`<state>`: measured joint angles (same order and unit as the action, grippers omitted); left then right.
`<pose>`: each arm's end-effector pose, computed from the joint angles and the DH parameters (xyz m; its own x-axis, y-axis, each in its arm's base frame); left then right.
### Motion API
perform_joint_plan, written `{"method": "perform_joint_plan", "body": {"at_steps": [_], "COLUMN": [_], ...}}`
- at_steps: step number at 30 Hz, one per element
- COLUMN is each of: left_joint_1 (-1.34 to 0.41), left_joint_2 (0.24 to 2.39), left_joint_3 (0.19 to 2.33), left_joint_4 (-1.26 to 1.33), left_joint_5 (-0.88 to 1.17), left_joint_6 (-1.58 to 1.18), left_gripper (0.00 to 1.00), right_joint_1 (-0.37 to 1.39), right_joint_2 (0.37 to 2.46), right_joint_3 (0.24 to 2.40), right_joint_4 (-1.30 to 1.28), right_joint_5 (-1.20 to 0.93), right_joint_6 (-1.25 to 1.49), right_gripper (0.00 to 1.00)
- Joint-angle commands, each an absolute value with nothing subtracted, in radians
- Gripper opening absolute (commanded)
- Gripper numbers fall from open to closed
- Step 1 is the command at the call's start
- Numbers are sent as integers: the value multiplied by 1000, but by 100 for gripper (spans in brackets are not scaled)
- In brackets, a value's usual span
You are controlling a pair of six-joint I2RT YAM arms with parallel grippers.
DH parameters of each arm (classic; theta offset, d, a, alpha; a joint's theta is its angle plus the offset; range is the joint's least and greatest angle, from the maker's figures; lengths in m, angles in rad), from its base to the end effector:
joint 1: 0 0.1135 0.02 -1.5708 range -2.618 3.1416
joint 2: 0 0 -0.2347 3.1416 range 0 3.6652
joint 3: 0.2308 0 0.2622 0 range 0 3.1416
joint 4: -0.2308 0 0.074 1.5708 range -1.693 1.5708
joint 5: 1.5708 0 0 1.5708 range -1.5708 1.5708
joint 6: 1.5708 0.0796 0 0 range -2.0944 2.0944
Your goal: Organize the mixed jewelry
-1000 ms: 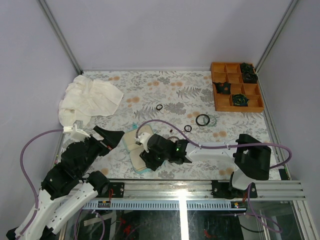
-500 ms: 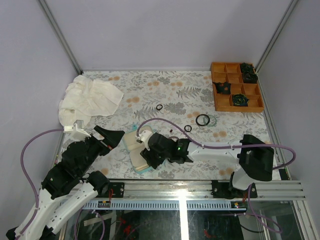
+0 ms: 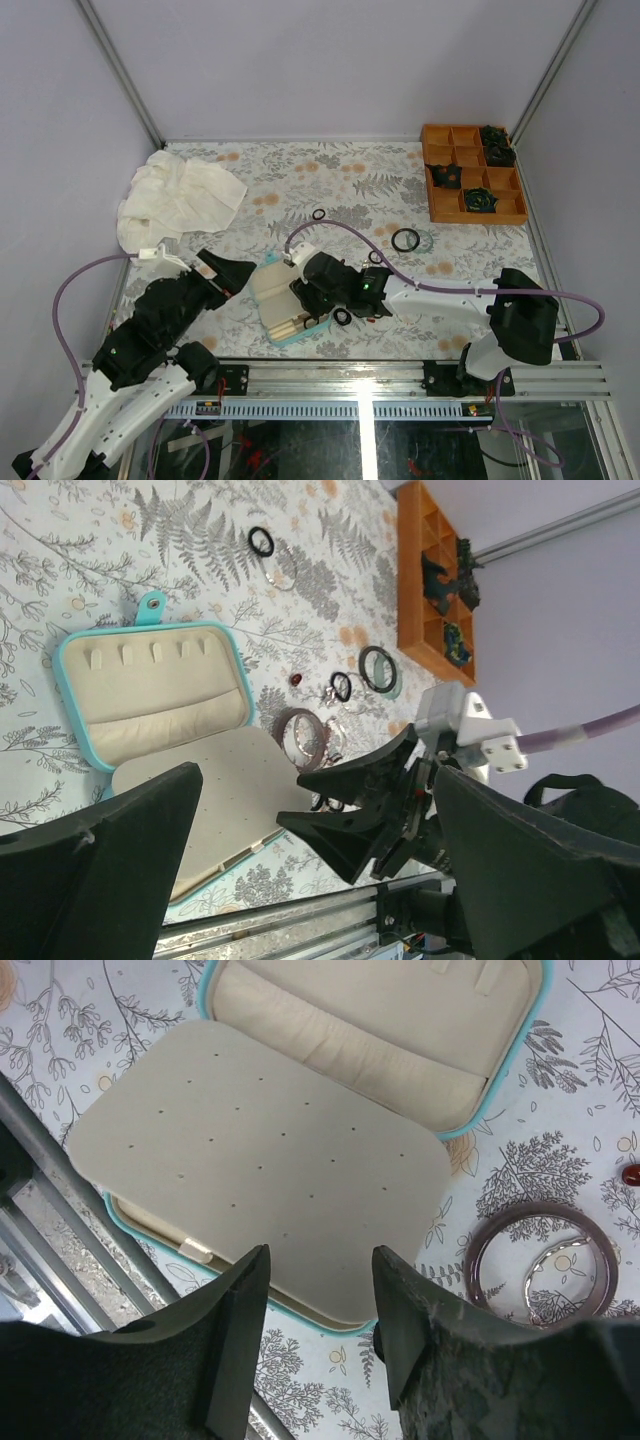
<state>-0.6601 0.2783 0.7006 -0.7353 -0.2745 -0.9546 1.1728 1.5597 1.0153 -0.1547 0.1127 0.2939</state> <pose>0.1285 -0.0724 0.2909 -0.4560 -0.6404 -0.6180 0.0249 0.6849 -0.7282 0.1571 0.3505 0.1688 -0.4944 -0.4332 -0.7536 -0.7725 0.6164 0.1525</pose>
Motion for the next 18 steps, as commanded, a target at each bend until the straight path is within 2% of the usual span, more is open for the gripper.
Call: {"method": "perform_joint_plan", "body": {"at_steps": [1, 4, 6, 11, 17, 18], "left_joint_1": [-655, -654, -655, -654, -655, -654], "left_joint_2": [330, 347, 353, 374, 387, 384], "left_joint_3": [657, 632, 618, 565, 503, 486], "left_joint_4": [-632, -602, -590, -543, -507, -502], "left_joint_5": [-235, -219, -212, -166, -123, -112], "left_joint_6": [-963, -968, -970, -991, -1028, -1038], "left_gripper": [98, 91, 82, 50, 20, 12], "right_joint_1": [1161, 1160, 1160, 1160, 1160, 1160], "right_joint_2": [1563, 1556, 1554, 1566, 1573, 1577], "right_joint_3": [1036, 1005, 983, 938, 905, 906], "right_joint_4": [-157, -141, -132, -123, -107, -109], "right_joint_5": [106, 83, 74, 61, 66, 69], "right_joint_6": [309, 318, 325, 344, 360, 362], "right_gripper": [49, 44, 43, 41, 41, 41]}}
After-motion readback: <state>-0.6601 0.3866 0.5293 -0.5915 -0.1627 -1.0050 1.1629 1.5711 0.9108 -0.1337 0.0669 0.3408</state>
